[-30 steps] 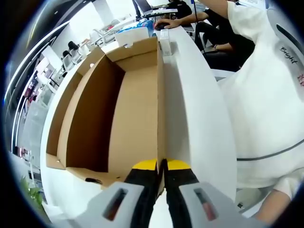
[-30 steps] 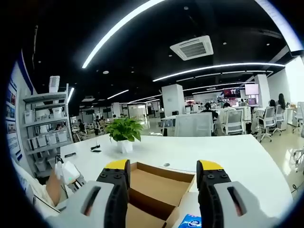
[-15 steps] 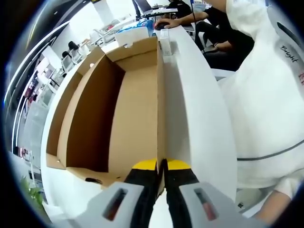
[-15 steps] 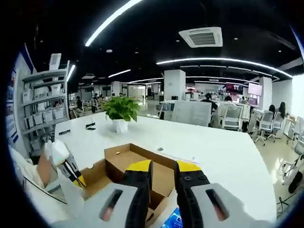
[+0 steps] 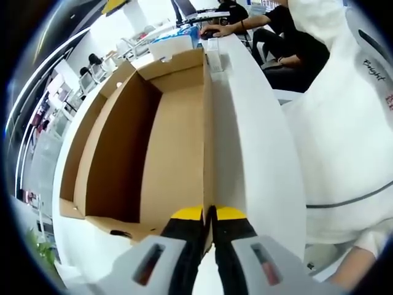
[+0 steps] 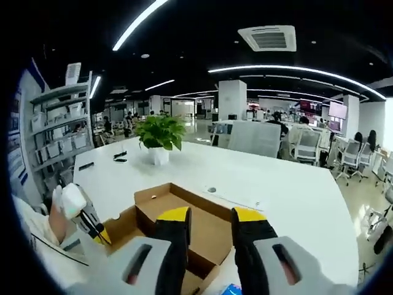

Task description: Operate the shoe box by opening the lid, removing the specified soft item, and placing it in the target area until the item is outside and the box remains undamaged.

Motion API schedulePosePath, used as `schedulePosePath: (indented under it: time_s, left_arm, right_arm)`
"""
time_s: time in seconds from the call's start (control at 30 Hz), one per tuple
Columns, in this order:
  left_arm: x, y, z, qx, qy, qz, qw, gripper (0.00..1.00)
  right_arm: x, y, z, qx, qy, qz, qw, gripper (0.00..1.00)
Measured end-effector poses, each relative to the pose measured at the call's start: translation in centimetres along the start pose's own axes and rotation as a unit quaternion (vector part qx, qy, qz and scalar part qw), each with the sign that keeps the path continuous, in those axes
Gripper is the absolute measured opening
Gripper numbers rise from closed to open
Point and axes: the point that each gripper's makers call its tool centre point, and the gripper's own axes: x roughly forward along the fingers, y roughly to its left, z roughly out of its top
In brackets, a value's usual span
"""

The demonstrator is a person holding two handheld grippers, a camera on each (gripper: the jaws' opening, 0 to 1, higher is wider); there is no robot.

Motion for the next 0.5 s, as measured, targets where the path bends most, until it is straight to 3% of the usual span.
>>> schedulePosePath:
  time_s: [0.13, 0.5]
  left_arm:
    - [0.0, 0.0, 0.0, -0.001, -0.001, -0.001, 1.0, 0.04]
    - [0.0, 0.0, 0.0, 0.002, -0.003, 0.003, 1.0, 0.04]
  right_arm:
    - [0.7, -0.4, 0.6, -0.019, 0.02, -0.022, 0.9994, 0.25]
    - [1.8, -1.2, 1.4, 0.005, 0.046, -0.024, 0.9986, 0.31]
